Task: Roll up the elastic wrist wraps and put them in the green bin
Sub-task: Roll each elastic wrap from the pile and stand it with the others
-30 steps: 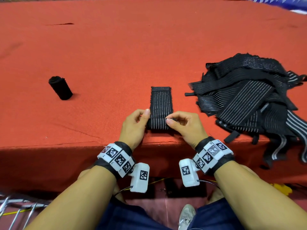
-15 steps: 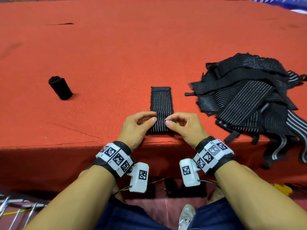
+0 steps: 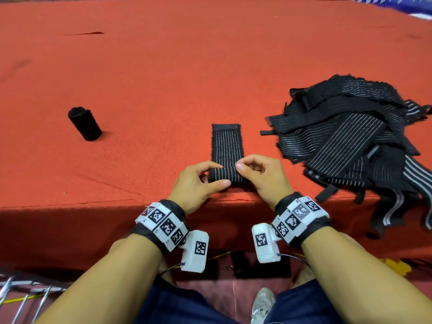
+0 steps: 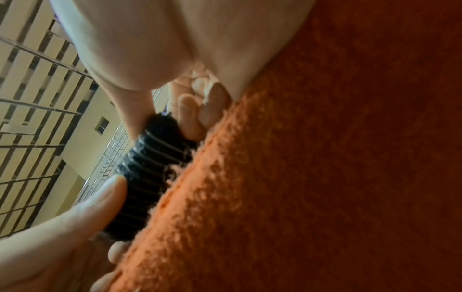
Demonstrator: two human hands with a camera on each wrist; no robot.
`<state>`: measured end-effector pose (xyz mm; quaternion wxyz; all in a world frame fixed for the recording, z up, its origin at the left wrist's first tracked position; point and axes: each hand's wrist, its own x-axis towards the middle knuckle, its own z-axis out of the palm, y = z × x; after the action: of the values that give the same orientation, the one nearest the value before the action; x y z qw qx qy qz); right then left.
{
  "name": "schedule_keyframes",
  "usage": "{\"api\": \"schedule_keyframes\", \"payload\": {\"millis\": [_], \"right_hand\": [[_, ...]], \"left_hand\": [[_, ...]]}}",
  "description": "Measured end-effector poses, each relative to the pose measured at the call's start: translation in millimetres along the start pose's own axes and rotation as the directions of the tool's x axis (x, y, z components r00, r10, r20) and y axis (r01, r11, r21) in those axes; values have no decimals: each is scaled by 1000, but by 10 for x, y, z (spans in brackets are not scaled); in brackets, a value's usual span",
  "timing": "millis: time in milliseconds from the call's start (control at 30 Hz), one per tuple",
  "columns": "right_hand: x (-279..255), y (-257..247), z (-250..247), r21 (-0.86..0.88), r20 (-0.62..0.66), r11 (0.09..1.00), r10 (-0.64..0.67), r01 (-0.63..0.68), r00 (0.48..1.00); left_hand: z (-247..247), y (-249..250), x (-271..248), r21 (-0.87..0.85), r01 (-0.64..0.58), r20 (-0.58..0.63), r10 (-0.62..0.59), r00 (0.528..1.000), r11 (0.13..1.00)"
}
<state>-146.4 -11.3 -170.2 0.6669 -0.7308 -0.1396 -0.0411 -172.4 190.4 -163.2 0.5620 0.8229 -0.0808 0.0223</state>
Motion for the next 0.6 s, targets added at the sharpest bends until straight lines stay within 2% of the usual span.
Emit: {"api": "schedule_keyframes", "payload": {"millis": [167, 300, 433, 600], "right_hand": [[-11, -12, -3, -34, 26, 995, -88, 89, 996], [-17, -24, -25, -83, 115, 995, -39, 49, 993], [5, 14, -7, -209, 90, 978, -3, 22, 996], [19, 2, 44, -219, 61, 976, -5, 18, 998]], "left_hand": [[1, -14, 25, 47, -9, -5, 9, 1000, 999], [12, -5, 47, 63, 26, -1, -26, 1000, 998], [6, 4, 47, 128, 30, -10, -29, 1000, 991], [-9, -21, 64, 70, 3, -5, -3, 1000, 998]]}}
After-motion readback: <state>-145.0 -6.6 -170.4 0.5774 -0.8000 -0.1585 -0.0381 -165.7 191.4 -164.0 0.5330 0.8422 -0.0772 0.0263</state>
